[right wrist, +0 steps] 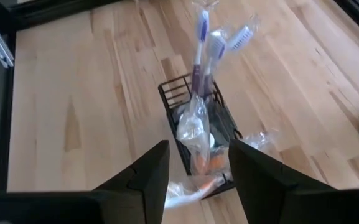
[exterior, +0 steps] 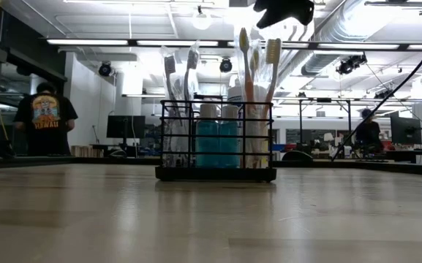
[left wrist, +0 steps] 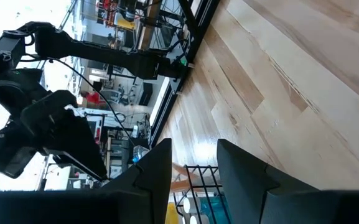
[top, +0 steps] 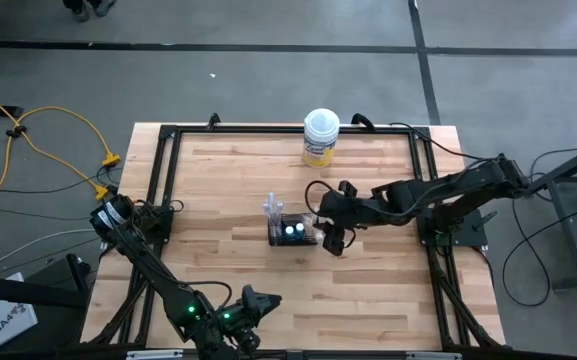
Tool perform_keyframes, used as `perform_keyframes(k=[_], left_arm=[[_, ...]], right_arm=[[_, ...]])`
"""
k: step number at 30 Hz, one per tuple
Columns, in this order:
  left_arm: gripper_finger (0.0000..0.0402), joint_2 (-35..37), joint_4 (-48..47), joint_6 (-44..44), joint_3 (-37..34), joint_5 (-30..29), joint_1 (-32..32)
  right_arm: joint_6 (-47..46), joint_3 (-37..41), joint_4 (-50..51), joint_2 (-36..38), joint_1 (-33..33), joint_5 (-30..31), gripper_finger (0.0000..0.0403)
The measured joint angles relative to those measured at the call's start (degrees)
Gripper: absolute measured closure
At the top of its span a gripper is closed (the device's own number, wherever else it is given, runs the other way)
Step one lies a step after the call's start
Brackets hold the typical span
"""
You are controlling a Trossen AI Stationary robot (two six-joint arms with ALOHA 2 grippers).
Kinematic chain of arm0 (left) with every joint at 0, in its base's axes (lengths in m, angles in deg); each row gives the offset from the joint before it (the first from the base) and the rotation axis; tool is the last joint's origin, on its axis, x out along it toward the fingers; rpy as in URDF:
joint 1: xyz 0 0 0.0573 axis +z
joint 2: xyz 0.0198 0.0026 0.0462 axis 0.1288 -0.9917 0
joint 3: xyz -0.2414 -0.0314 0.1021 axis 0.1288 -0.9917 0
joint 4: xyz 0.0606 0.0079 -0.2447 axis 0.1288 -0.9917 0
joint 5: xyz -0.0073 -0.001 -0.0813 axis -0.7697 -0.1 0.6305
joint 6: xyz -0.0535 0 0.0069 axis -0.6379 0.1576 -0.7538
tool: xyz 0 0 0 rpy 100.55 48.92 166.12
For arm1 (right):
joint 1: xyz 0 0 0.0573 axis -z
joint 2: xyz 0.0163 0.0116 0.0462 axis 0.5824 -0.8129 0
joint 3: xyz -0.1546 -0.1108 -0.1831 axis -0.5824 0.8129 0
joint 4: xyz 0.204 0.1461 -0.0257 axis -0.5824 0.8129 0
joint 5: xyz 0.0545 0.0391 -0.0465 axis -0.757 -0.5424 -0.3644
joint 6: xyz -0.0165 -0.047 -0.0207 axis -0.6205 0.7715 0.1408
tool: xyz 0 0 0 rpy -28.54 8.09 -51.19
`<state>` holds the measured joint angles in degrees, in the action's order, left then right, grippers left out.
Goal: Pick & Place toothbrushing station
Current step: Return to Home Position
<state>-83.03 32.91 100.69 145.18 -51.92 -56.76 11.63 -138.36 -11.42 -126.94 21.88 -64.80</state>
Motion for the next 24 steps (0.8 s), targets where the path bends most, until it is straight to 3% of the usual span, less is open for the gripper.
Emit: perform_keyframes(k=[17, 24], left_arm=[[0.0280, 0.0, 0.0, -1.2, 0.0, 0.2, 0.0], [0.0280, 0.0, 0.0, -1.2, 0.0, 0.2, 0.0]], right_arm=[[1.5, 0.0, -6.4, 1.5, 0.0, 0.2, 0.0247], [1.1, 0.0, -6.3, 1.2, 1.7, -1.3, 0.0295]])
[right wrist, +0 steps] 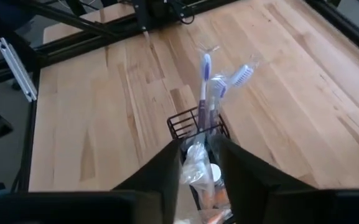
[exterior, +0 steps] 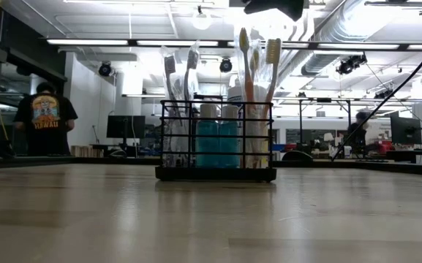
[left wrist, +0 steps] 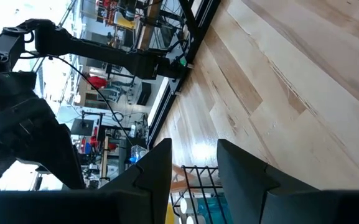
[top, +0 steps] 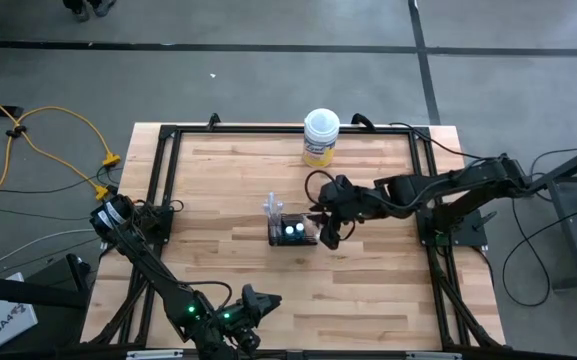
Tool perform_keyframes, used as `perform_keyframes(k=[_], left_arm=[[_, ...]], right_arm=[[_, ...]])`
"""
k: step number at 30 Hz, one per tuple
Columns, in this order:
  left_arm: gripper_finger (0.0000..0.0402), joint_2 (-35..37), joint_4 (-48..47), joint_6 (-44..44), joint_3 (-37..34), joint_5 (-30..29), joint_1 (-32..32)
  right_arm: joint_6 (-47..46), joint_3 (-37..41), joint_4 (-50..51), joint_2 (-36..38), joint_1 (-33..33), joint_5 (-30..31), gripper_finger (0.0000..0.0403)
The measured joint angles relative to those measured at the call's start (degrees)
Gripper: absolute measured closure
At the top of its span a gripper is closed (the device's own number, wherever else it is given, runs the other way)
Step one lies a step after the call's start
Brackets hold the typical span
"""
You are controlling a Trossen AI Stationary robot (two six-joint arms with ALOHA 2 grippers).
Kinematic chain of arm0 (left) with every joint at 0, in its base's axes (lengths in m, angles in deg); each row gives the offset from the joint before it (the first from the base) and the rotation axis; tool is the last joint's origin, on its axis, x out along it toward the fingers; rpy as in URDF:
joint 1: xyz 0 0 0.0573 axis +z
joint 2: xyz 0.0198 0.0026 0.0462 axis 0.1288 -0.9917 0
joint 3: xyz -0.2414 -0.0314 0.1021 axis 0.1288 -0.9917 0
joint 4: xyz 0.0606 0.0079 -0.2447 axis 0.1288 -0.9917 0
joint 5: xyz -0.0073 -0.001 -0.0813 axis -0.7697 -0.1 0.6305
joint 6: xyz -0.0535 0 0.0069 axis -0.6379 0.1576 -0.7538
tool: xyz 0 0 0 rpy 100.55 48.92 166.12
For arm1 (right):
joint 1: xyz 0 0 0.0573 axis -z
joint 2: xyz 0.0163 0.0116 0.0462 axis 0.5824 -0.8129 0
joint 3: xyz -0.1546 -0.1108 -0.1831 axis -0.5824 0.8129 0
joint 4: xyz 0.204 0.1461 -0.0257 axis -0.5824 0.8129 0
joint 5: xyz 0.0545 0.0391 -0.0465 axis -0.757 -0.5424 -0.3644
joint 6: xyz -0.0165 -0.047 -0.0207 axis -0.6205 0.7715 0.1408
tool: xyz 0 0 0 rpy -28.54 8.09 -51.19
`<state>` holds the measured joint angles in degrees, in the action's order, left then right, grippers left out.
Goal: Pick & Place toothbrushing station
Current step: Return to Home Position
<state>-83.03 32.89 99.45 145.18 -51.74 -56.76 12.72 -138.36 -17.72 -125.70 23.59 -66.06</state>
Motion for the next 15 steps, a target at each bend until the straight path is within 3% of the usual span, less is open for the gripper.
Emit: perform_keyframes(k=[7, 15], left_arm=[[0.0280, 0.0, 0.0, 0.0, 0.0, 0.0, 0.0], [0.0280, 0.0, 0.0, 0.0, 0.0, -0.1, 0.0]], right_arm=[[0.1, 0.0, -0.1, -0.1, 0.6, -1.2, 0.0389], [-0.9, 0.0, -0.3, -2.0, 0.6, -3.7, 0.0400]])
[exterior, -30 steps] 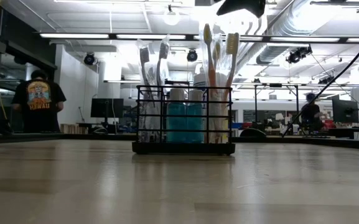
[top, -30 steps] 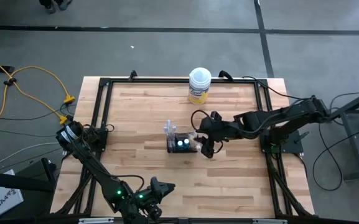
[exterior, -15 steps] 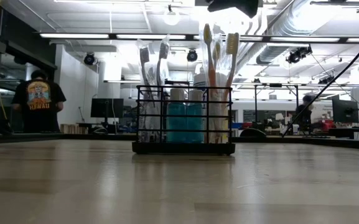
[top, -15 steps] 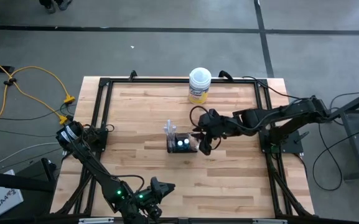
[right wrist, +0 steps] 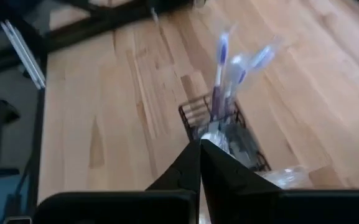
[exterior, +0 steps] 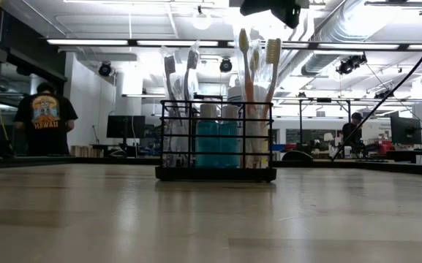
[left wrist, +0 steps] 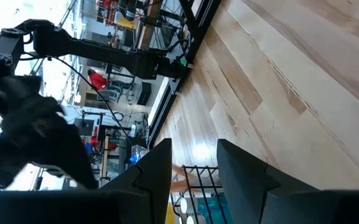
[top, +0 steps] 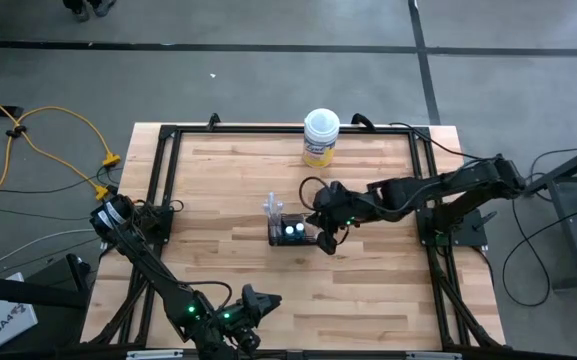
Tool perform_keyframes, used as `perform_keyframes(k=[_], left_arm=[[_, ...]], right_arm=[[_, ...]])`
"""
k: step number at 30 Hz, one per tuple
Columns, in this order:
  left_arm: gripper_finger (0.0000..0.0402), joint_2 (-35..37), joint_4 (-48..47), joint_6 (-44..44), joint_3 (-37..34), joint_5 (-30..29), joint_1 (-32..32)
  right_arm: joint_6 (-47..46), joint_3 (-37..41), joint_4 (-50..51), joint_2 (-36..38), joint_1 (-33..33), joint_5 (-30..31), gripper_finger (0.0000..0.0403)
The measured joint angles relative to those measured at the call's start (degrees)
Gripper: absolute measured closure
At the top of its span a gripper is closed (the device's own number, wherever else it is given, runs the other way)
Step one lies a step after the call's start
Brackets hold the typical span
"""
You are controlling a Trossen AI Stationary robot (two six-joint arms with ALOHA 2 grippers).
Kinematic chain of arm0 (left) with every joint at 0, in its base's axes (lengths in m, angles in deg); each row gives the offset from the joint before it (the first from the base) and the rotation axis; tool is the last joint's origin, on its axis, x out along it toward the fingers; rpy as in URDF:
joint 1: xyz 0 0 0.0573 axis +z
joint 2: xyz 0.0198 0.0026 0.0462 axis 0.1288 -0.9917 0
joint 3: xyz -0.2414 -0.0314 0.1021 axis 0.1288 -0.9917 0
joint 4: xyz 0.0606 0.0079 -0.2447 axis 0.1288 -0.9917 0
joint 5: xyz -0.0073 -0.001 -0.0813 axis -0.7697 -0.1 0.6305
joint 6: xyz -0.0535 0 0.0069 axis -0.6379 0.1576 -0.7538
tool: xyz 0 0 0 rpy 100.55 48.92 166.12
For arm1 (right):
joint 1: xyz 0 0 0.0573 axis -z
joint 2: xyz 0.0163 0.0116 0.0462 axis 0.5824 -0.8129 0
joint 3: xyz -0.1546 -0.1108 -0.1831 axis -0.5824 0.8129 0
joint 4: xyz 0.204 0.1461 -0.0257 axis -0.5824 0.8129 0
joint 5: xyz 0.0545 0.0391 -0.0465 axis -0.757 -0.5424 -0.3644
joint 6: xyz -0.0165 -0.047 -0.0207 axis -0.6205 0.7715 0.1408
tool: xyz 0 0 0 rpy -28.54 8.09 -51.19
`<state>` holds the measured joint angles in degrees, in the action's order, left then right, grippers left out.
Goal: Pick & Place toothbrushing station
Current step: Return to Home Position
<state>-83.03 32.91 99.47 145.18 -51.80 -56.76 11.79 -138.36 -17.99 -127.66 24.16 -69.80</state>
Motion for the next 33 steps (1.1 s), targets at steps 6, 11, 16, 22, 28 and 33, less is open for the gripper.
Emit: perform_keyframes(k=[6, 11, 16, 22, 28, 33], left_arm=[[0.0280, 0.0, 0.0, 0.0, 0.0, -0.2, 0.0], [0.0280, 0.0, 0.0, -0.2, 0.0, -0.1, 0.0], [0.0280, 0.0, 0.0, -0.3, 0.0, -0.1, 0.0], [0.0280, 0.0, 0.0, -0.3, 0.0, -0.1, 0.0], [0.0280, 0.0, 0.3, -0.4, 0.0, 0.1, 0.0], [0.0280, 0.0, 0.5, -1.1, 0.0, -0.6, 0.1]], right_arm=[[0.1, 0.0, -0.7, -3.5, 0.0, -1.4, 0.0400], [0.4, 0.0, -2.0, -3.9, 0.0, -1.3, 0.0401], [0.9, -0.1, -3.1, -1.5, -0.2, -0.9, 0.0401], [1.9, 0.1, -3.4, -0.1, -0.6, -0.4, 0.0401], [2.8, 0.0, -5.7, 2.5, -1.3, 0.1, 0.0401], [2.8, 0.0, -7.5, 4.5, -2.0, 0.4, 0.0401]])
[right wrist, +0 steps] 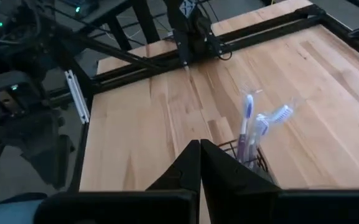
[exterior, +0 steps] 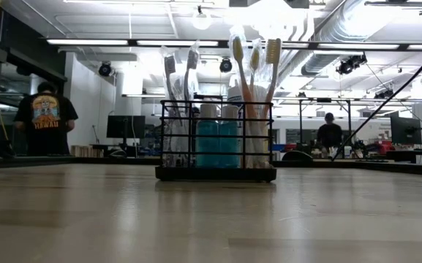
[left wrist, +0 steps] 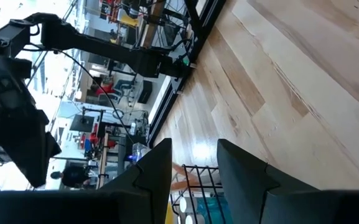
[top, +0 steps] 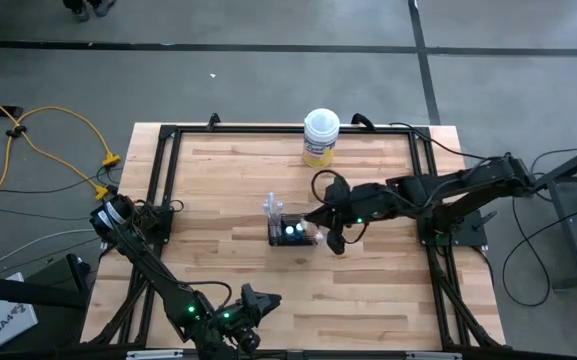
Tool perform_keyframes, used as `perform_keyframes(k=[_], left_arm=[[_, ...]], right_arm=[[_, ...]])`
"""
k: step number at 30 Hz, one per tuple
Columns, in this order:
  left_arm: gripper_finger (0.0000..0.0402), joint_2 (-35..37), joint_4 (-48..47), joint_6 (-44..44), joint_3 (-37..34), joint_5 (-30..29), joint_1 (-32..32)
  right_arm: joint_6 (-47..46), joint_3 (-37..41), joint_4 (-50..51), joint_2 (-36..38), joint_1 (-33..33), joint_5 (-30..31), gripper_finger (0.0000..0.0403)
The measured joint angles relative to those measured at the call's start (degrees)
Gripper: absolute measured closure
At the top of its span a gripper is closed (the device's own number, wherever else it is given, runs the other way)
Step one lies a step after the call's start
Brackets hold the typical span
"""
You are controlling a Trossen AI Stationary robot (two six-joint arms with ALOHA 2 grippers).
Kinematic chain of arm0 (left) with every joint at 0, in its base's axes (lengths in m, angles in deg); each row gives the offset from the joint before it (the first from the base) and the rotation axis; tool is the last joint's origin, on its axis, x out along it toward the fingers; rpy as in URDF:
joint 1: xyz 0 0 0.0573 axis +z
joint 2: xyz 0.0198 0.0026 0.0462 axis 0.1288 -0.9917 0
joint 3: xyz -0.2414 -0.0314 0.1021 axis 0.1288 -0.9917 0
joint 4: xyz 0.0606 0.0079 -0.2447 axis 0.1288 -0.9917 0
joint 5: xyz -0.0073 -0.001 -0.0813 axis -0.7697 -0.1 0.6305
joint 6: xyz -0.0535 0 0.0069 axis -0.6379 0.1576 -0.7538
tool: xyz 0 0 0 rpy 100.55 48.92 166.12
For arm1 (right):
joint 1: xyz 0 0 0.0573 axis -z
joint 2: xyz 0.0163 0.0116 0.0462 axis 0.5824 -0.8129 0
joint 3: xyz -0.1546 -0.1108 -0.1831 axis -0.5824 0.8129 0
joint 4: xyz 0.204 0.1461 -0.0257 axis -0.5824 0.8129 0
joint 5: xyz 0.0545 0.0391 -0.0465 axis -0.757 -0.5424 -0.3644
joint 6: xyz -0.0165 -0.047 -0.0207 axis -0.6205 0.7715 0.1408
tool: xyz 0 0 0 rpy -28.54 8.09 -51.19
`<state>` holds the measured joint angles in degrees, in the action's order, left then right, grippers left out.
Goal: Pick & Place toothbrushing station
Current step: Return to Home Position
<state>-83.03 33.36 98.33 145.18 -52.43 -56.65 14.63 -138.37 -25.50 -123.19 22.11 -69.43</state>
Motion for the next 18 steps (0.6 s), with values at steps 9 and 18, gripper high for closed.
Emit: perform_keyframes(k=[9, 18], left_arm=[[0.0280, 0.0, 0.6, -9.0, 0.0, -2.6, 0.8], [0.0280, 7.7, -14.4, -29.1, 0.0, 1.8, 3.9]], right_arm=[[-1.6, 0.0, -3.3, 0.3, -2.0, 3.3, 0.0401], [0.1, 0.0, -2.8, 0.6, -6.8, 13.2, 0.0401]])
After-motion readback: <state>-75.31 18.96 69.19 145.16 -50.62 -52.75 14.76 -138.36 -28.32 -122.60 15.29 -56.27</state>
